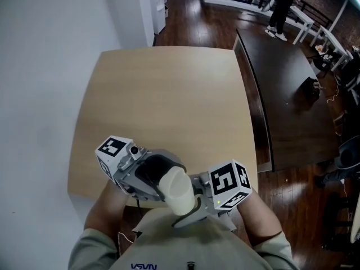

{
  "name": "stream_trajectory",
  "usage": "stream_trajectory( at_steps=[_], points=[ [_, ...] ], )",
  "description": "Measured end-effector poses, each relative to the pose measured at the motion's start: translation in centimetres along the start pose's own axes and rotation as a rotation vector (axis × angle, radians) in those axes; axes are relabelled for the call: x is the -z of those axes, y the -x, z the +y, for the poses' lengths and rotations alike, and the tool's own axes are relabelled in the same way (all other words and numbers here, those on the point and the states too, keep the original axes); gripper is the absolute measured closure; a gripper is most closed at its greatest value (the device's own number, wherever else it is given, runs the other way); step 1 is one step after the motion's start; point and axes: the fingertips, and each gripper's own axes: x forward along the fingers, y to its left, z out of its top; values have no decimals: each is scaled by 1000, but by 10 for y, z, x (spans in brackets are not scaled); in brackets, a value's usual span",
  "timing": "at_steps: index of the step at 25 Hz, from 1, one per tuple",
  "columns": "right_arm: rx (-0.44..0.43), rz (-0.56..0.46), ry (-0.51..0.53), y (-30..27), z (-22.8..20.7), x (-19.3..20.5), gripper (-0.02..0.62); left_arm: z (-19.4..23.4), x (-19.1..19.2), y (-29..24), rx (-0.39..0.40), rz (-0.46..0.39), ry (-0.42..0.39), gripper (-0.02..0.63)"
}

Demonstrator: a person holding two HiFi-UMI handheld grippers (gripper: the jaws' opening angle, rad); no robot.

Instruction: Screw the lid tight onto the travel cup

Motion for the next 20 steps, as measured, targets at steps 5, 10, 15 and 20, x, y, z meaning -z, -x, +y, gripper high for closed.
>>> stream_trajectory(
  at_steps=[5, 10, 15, 20],
  points=[
    [124, -35, 0, 14, -19, -7, 293, 22, -20, 10, -202, -46, -98, 292],
    [646, -36, -40, 55, -83, -10, 293, 39, -50, 43, -732, -163, -371, 296],
    [1055, 56, -8, 89, -116, -5, 293, 26, -38, 43, -985, -215, -535, 299],
    [1222, 152, 86, 97, -124, -7, 293, 30, -24, 27, -1117, -114, -634, 299]
  ],
)
